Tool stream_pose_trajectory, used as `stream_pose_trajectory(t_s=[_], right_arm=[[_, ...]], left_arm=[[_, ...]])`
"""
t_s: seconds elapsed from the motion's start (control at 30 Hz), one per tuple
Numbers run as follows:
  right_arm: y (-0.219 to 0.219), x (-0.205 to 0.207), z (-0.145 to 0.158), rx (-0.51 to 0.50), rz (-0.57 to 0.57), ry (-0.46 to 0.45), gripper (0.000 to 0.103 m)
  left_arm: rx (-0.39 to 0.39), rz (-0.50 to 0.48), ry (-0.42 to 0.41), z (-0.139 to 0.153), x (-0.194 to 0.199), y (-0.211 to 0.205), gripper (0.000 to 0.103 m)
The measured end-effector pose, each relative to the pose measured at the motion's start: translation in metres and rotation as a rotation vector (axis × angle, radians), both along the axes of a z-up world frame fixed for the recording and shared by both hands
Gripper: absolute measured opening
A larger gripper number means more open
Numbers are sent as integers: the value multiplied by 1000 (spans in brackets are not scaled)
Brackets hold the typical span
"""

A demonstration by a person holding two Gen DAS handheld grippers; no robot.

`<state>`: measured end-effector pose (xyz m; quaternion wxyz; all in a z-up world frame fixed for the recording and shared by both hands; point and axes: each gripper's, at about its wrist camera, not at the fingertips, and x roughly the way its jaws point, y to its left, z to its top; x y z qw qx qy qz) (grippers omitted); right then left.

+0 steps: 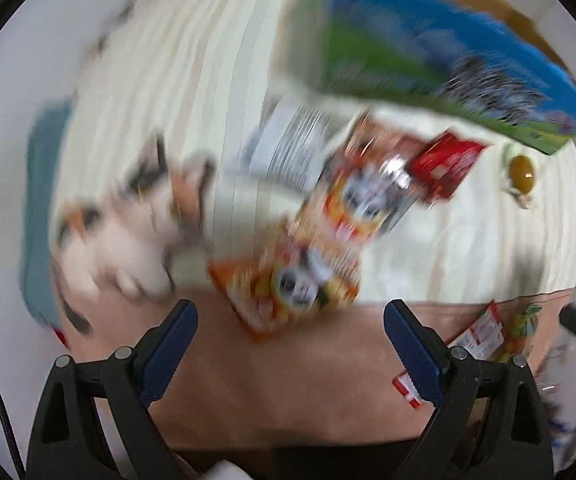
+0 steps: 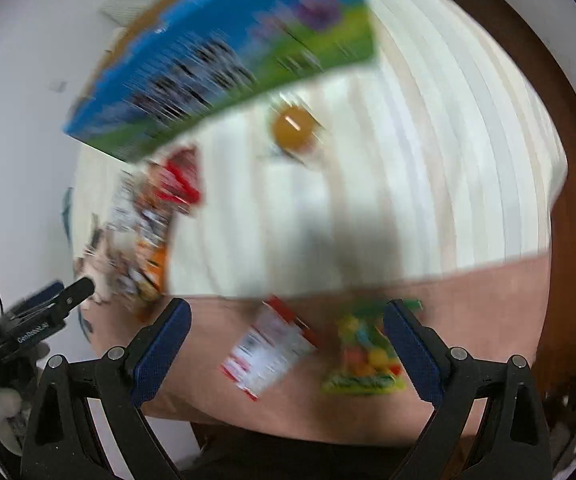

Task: Organize snacks
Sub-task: 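Grasp the panda-print packet with the left tool while the right tool grasps the watermelon candy bag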

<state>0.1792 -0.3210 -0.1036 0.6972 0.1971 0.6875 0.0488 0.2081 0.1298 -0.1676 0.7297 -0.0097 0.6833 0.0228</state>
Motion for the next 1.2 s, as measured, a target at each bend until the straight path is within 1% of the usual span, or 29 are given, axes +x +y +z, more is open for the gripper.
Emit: stream_pose_trajectory(t_s=[0.07, 0.1, 0.13, 0.17, 0.27, 0.37, 0.4, 0.43, 0.47, 0.5, 0.53, 0.6, 0.63, 0.67, 0.7, 0.73, 0.77, 0.87, 0.9, 0.97, 1.0, 1.03, 1.13, 1.17, 1.2], right_arm=[[-7, -13, -16, -12, -22, 31, 99], [-9, -19, -23, -16, -29, 47, 99], [-11, -24, -30, -15, -34, 64, 99], [-13, -30, -37, -13, -39, 79, 99], [-14, -41, -52, -33, -35, 105, 99], [-13, -42, -60, -51, -31, 108, 97], [-13, -42, -63, -61, -27, 109, 95], [-12, -43, -66, -72, -22, 111, 90], [-11, -44, -68, -78, -18, 111, 83], [-10, -45, -71, -86, -13, 113, 78], [-9, -46, -75, -89, -11, 114, 69], [-10, -48, -79, -113, -14, 103, 59], [-11, -49, -79, -123, -16, 96, 53], [-13, -49, -80, -114, -26, 92, 53], [-16, -48, -80, -107, -36, 91, 53], [-19, -47, -79, -110, -40, 85, 53], [-22, -46, -77, -122, -39, 74, 53], [-25, -43, -74, -151, -33, 49, 53], [-26, -42, -74, -157, -28, 47, 53], [-27, -41, -75, -163, -21, 50, 53], [-26, -40, -77, -164, -15, 57, 53], [-26, -38, -79, -168, -2, 67, 54], [-18, -33, -86, -186, 20, 90, 55], [-16, -33, -86, -189, 27, 88, 55], [-15, -32, -87, -191, 35, 85, 54]], left_arm=[[-21, 60, 22, -15, -4, 15, 95], [-7, 81, 20, -20, -4, 20, 95], [33, 77, -1, -25, -3, 22, 95], [55, 57, -11, -27, -2, 21, 95], [94, -76, -5, -39, 1, 5, 95], [160, -253, 2, -51, -1, -16, 95], [178, -290, 5, -53, -1, -21, 95], [209, -359, 7, -57, -3, -29, 95], [224, -395, 9, -60, -3, -34, 95], [251, -449, 17, -65, -3, -41, 95], [270, -487, 27, -71, -4, -45, 95], [302, -549, 41, -82, -5, -54, 95], [316, -562, 40, -86, -5, -57, 93], [317, -562, 36, -87, -4, -59, 85], [297, -538, 31, -87, 1, -58, 76], [285, -501, 25, -87, 4, -55, 72], [265, -425, 20, -86, 11, -45, 72], [170, -203, 29, -84, 30, -13, 72], [106, -105, 54, -87, 35, 3, 71], [26, -11, 75, -91, 39, 21, 72], [5, 12, 78, -93, 40, 26, 72], [2, 5, 79, -94, 41, 26, 72], [24, -16, 64, -91, 38, 19, 71], [23, -12, 59, -86, 43, 11, 66], [16, -1, 54, -83, 37, 9, 64]])
